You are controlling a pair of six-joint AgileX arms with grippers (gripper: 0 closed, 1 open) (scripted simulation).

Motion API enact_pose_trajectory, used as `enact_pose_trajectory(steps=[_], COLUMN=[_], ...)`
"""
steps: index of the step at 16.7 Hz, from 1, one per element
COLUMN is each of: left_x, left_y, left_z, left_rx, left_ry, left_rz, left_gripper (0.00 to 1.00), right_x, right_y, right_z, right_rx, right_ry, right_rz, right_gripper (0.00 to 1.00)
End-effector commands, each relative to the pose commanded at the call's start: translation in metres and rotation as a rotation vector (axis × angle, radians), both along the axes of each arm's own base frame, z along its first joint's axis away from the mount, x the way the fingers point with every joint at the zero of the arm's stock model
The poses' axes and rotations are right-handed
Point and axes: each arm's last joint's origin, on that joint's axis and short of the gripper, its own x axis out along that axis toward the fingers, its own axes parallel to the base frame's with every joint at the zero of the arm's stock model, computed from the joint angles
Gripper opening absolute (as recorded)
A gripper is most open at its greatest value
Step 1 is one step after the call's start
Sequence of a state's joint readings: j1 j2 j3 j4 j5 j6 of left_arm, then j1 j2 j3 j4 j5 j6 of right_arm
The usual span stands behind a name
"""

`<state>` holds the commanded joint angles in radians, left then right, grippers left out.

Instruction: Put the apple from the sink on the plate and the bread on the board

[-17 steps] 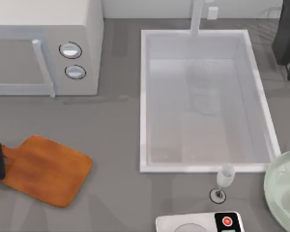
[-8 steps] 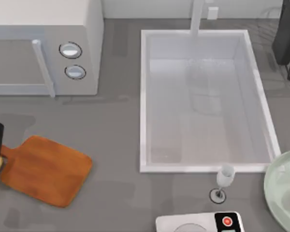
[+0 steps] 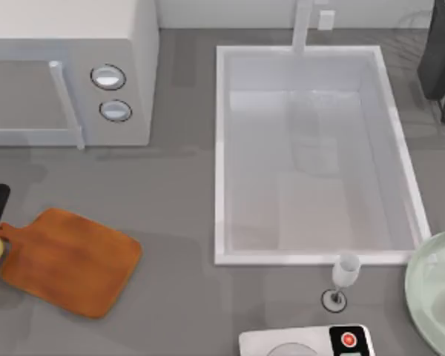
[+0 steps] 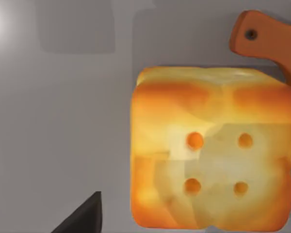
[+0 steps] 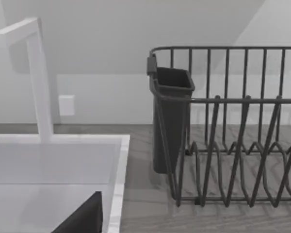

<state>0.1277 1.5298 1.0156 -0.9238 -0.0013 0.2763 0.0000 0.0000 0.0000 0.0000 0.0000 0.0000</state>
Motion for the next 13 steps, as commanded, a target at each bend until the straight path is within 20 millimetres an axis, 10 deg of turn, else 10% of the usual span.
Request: enact_pose_trajectory(steps=[13], left_x=[0.023], left_y=[0.006], left_z=[-0.014], left_rx=[-0.017], left_ry=[0.13], left_rz=[-0.018], left_gripper=[1.0], right_x=[0.0], right_y=[0.0], right_z=[0.0], right_rx=[0.0], right_ry=[0.0], right_rz=[0.0], right_gripper=[1.0])
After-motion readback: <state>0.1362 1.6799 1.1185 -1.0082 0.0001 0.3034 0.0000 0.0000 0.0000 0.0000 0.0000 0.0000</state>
